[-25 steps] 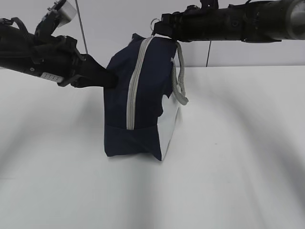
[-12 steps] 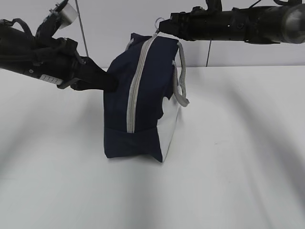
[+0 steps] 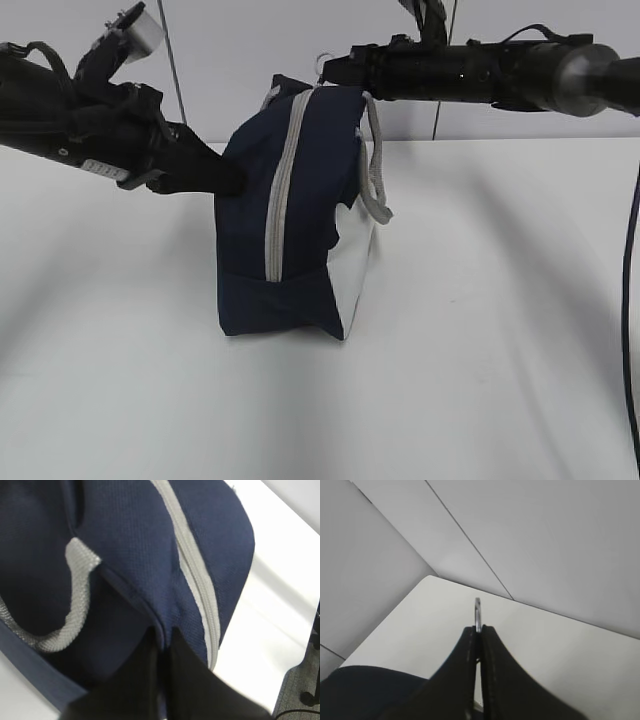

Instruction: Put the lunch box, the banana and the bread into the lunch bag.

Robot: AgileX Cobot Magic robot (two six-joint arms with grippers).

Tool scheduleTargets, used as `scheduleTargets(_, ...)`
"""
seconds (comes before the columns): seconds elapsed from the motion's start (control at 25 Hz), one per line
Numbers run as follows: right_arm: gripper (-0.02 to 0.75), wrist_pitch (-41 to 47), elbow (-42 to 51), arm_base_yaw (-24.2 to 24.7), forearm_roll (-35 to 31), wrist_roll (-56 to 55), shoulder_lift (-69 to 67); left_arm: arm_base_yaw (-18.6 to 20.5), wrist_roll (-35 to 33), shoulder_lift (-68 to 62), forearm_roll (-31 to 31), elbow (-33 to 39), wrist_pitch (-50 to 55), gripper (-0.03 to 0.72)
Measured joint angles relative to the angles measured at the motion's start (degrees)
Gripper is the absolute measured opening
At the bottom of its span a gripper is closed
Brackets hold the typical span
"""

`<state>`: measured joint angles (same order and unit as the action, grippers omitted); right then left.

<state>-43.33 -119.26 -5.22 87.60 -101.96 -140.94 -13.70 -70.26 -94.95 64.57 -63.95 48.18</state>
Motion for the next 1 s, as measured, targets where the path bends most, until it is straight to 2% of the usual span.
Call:
scheduleTargets(0.4, -0.016, -2.1, -2.7, 0.3, 0.0, -1.1, -2.7, 0.0, -0.1, 0.0, -1.0, 0.0, 0.3, 0.004)
scheduleTargets(0.68, -0.016, -8.0, -3.7, 1.0, 0.0, -3.0, -3.0, 1.5, -0.2, 0.1, 1.0, 0.0, 1.3, 0.028)
scheduleTargets(0.84, -0.016, -11.6, -6.1, 2.0, 1.2, -5.0, -3.0, 2.5, 0.6, 1.9, 3.1, 0.0, 1.5, 0.141)
scheduleTargets(1.0, -0.016, -13.6, -7.3, 2.6, 2.2, -5.8, -3.0, 2.7, 2.8, 4.1, 3.7, 0.0, 1.7, 0.324)
